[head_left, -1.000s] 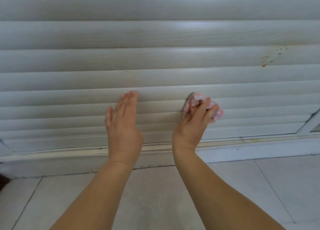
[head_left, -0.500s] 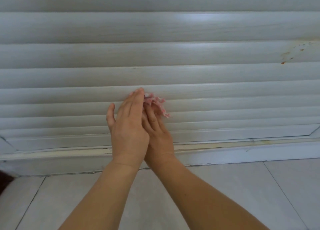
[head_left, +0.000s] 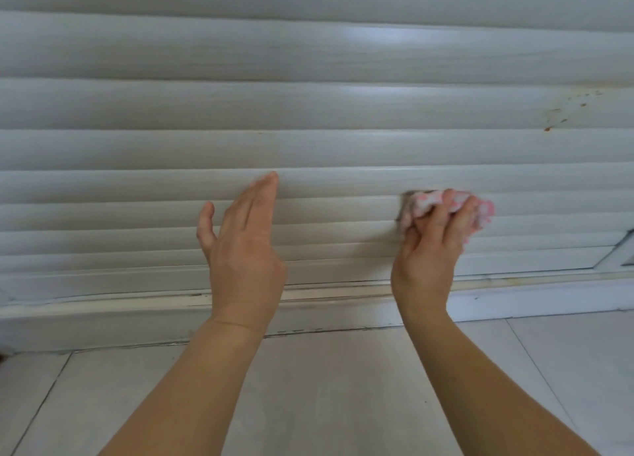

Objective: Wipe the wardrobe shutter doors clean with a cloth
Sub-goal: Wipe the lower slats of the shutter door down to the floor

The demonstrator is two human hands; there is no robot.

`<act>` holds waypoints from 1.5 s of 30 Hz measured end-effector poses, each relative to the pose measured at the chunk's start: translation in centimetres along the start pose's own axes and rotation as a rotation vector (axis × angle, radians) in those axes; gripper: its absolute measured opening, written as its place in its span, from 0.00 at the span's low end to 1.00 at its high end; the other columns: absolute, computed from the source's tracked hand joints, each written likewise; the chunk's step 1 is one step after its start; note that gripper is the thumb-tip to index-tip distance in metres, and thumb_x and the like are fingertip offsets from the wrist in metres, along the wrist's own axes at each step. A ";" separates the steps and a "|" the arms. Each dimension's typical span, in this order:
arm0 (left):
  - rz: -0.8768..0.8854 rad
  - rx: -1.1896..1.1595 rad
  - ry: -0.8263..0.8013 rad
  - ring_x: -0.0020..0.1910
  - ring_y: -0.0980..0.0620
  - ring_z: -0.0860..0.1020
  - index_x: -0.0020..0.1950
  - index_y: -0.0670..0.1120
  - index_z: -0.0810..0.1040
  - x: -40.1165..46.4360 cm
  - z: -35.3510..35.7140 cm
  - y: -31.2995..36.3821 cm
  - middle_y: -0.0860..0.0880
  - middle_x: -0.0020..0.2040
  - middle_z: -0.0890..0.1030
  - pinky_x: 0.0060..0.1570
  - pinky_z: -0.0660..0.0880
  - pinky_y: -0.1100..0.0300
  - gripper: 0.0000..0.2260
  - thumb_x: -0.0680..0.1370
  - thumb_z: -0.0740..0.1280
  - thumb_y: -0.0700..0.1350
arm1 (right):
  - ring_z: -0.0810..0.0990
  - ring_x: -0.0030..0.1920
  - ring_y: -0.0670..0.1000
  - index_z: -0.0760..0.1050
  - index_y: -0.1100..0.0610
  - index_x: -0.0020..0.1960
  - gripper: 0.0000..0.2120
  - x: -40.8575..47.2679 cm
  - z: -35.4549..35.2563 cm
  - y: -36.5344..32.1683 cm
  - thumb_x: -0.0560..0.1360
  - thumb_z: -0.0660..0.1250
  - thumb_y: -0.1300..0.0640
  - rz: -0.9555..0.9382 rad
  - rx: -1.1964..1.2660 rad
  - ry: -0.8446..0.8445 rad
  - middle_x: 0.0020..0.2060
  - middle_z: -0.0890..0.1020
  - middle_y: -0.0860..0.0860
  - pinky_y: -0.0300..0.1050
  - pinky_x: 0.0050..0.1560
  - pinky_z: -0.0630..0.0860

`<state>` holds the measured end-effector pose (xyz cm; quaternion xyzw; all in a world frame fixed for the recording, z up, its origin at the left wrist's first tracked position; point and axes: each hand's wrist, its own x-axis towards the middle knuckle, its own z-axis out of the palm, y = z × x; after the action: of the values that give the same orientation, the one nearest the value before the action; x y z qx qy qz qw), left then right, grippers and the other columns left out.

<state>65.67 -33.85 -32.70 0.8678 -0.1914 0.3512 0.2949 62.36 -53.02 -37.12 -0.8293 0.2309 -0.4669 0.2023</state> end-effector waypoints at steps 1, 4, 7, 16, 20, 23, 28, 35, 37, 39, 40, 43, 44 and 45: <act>0.003 0.001 -0.006 0.62 0.56 0.67 0.70 0.44 0.67 0.0 0.0 0.0 0.46 0.65 0.74 0.67 0.50 0.48 0.37 0.61 0.53 0.29 | 0.54 0.74 0.52 0.61 0.63 0.74 0.22 0.6 0.1 0.3 0.80 0.56 0.66 -0.017 0.020 0.078 0.75 0.57 0.60 0.38 0.66 0.55; 0.011 0.003 -0.020 0.63 0.56 0.66 0.70 0.44 0.68 -0.1 0.0 -0.1 0.46 0.66 0.74 0.67 0.50 0.47 0.38 0.60 0.53 0.29 | 0.74 0.52 0.43 0.72 0.65 0.57 0.08 2.7 -0.8 -0.3 0.79 0.60 0.67 0.264 0.108 0.361 0.51 0.73 0.49 0.34 0.53 0.71; 0.016 0.010 -0.017 0.63 0.56 0.66 0.70 0.44 0.68 -0.1 0.0 -0.1 0.46 0.65 0.74 0.67 0.49 0.49 0.38 0.59 0.53 0.28 | 0.74 0.54 0.54 0.76 0.63 0.53 0.07 3.0 -1.0 -1.8 0.75 0.64 0.67 0.378 0.154 0.409 0.51 0.74 0.54 0.39 0.53 0.72; 0.002 0.030 0.014 0.63 0.55 0.67 0.70 0.44 0.67 -0.2 0.4 0.5 0.46 0.66 0.74 0.66 0.53 0.43 0.34 0.64 0.49 0.34 | 0.69 0.47 0.54 0.82 0.58 0.44 0.10 -1.3 1.3 -7.7 0.69 0.64 0.59 -0.287 0.268 0.049 0.44 0.81 0.57 0.44 0.47 0.68; -0.025 0.077 0.016 0.65 0.54 0.66 0.71 0.45 0.63 -0.7 0.8 1.0 0.46 0.68 0.72 0.65 0.50 0.36 0.36 0.63 0.54 0.31 | 0.68 0.46 0.53 0.82 0.54 0.46 0.08 -0.7 1.6 -7.7 0.70 0.66 0.59 -0.407 0.144 -0.027 0.48 0.76 0.52 0.42 0.33 0.69; -0.052 0.096 0.015 0.65 0.52 0.66 0.73 0.45 0.59 -0.9 1.0 1.5 0.44 0.69 0.70 0.65 0.46 0.34 0.38 0.62 0.55 0.29 | 0.67 0.47 0.53 0.82 0.53 0.49 0.10 0.8 0.2 -5.0 0.69 0.67 0.59 -0.375 0.113 -0.063 0.48 0.78 0.54 0.40 0.31 0.70; -0.138 0.093 0.009 0.68 0.48 0.66 0.74 0.44 0.58 -1.0 1.5 2.7 0.43 0.71 0.66 0.66 0.42 0.35 0.41 0.62 0.59 0.24 | 0.74 0.51 0.60 0.82 0.55 0.52 0.15 2.9 -2.9 0.2 0.68 0.68 0.67 -0.193 0.144 -0.007 0.51 0.78 0.57 0.46 0.41 0.73; -0.173 0.058 -0.047 0.67 0.55 0.63 0.73 0.45 0.63 -0.8 0.5 2.8 0.46 0.71 0.67 0.66 0.50 0.43 0.42 0.59 0.58 0.24 | 0.78 0.41 0.45 0.75 0.68 0.54 0.08 6.0 -4.7 3.8 0.75 0.63 0.68 0.539 0.341 0.223 0.38 0.77 0.36 0.51 0.49 0.75; -0.172 0.048 -0.069 0.66 0.58 0.63 0.73 0.46 0.63 -0.4 -0.1 2.5 0.49 0.70 0.68 0.65 0.50 0.48 0.43 0.59 0.58 0.23 | 0.79 0.43 0.49 0.75 0.62 0.55 0.08 5.4 -4.7 2.3 0.77 0.61 0.66 0.602 0.343 0.188 0.47 0.76 0.43 0.44 0.47 0.76; -0.166 0.055 -0.100 0.66 0.58 0.65 0.73 0.48 0.63 -0.1 -0.8 2.4 0.51 0.70 0.68 0.66 0.50 0.49 0.43 0.59 0.57 0.23 | 0.75 0.43 0.47 0.75 0.56 0.57 0.11 4.1 -4.0 0.4 0.79 0.59 0.64 0.656 0.375 0.233 0.52 0.70 0.50 0.31 0.41 0.71; -0.167 0.055 -0.119 0.66 0.58 0.66 0.73 0.48 0.62 -0.1 -1.0 2.3 0.52 0.70 0.68 0.67 0.49 0.49 0.43 0.59 0.58 0.23 | 0.74 0.43 0.45 0.75 0.55 0.59 0.12 3.3 -3.5 -0.4 0.79 0.58 0.64 0.699 0.418 0.233 0.53 0.69 0.51 0.28 0.40 0.68; -0.170 0.039 -0.166 0.69 0.59 0.64 0.74 0.50 0.60 0.1 -1.5 2.3 0.53 0.72 0.65 0.69 0.45 0.50 0.43 0.61 0.58 0.23 | 0.74 0.34 0.39 0.75 0.58 0.58 0.12 0.8 -2.3 -3.0 0.78 0.59 0.66 0.727 0.486 0.096 0.53 0.71 0.55 0.25 0.35 0.69; -0.170 0.035 -0.177 0.69 0.60 0.63 0.75 0.50 0.59 0.2 -1.7 2.3 0.54 0.72 0.64 0.69 0.44 0.51 0.43 0.62 0.57 0.24 | 0.74 0.31 0.38 0.76 0.59 0.57 0.12 0.0 -1.8 -4.1 0.78 0.60 0.67 0.727 0.519 0.047 0.53 0.72 0.56 0.26 0.32 0.70; -0.170 0.031 -0.190 0.69 0.60 0.62 0.75 0.51 0.58 0.3 -1.9 2.3 0.54 0.73 0.63 0.70 0.43 0.52 0.43 0.63 0.57 0.24 | 0.74 0.30 0.37 0.77 0.60 0.56 0.12 -0.7 -1.5 -5.0 0.77 0.60 0.68 0.717 0.545 0.004 0.53 0.74 0.58 0.26 0.29 0.70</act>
<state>63.65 -34.42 -30.55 0.9147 -0.1386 0.2443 0.2905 61.70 -48.72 -34.14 -0.6126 0.3725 -0.4127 0.5618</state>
